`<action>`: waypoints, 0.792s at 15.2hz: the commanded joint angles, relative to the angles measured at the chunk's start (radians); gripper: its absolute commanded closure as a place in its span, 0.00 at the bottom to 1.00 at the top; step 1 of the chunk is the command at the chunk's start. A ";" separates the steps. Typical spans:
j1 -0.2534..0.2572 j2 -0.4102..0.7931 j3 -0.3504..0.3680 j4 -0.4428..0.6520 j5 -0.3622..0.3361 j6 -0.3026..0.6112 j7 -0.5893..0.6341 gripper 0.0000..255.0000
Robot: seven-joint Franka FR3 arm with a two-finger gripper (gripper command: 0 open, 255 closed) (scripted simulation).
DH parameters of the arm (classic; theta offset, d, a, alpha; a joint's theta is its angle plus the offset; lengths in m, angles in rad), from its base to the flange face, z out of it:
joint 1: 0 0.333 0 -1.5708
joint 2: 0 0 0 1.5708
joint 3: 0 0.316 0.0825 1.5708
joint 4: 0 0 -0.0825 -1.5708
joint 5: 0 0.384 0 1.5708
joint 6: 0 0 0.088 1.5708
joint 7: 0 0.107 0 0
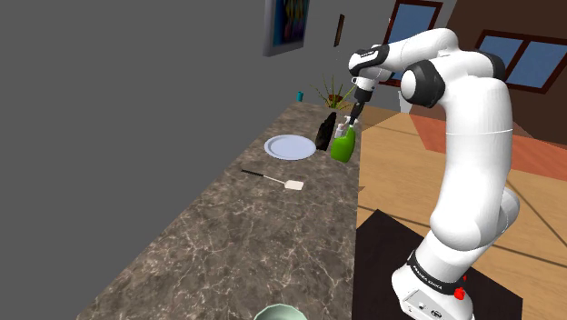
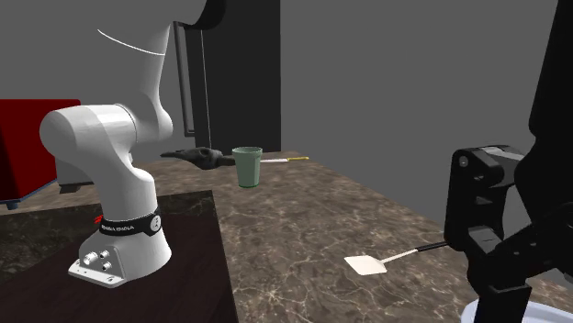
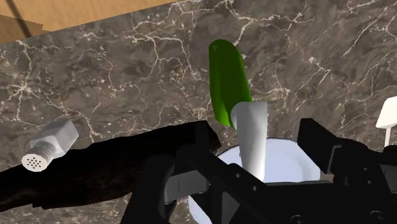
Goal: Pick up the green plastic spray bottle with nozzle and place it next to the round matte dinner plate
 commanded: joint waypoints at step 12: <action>-0.017 -0.014 -0.009 0.108 -0.013 -0.118 0.014 0.00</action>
